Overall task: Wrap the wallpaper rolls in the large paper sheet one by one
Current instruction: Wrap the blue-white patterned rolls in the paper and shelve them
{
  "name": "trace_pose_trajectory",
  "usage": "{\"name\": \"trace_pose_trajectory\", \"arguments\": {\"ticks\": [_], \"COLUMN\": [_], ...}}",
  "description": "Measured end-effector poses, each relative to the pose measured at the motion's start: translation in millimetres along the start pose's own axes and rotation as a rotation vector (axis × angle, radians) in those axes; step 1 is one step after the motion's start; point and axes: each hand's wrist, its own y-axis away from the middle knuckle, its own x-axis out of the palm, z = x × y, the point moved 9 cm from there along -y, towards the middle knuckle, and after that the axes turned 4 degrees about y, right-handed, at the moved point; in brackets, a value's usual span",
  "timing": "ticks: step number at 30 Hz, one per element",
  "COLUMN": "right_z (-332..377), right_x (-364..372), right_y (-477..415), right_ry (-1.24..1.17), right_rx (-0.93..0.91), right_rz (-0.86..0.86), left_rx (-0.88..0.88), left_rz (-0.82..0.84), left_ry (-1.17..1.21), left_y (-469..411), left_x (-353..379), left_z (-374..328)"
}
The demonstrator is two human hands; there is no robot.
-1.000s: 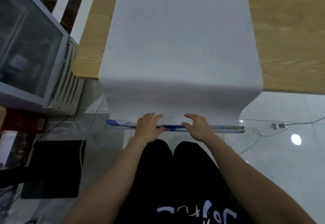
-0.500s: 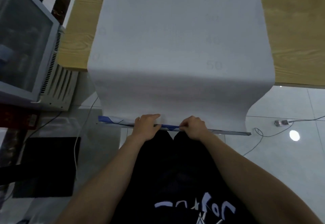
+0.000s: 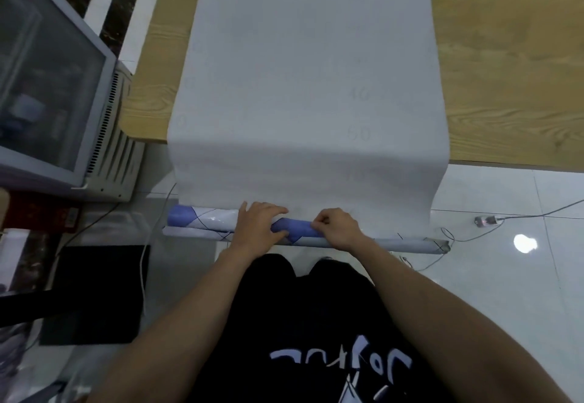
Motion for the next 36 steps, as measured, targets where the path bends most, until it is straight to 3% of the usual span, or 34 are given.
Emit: {"name": "trace_pose_trajectory", "arguments": {"ticks": [9,13,18,30,36], "right_z": [24,35,44,41,32], "right_x": [-28,-24,-27,-26,-39], "right_y": [21,31,41,51,55], "right_ry": [0.014,0.179,0.334,0.317,0.421], "right_rx": [-0.093,-0.189,-0.281,-0.278,-0.273], "right_rz": [-0.019,-0.007,-0.110,-0.095,-0.213], "left_rx": [0.093,0.075,0.035,0.022,0.047], "left_rz": [-0.063,-0.069,0.013,0.071,0.037], "left_ry": [-0.005,0.020,0.025,0.041,0.028], "left_y": [21,27,31,27,23], "left_x": [-22,-30,-28,-38,-41], "left_z": [-23,-22,-14,-12,-15]}}
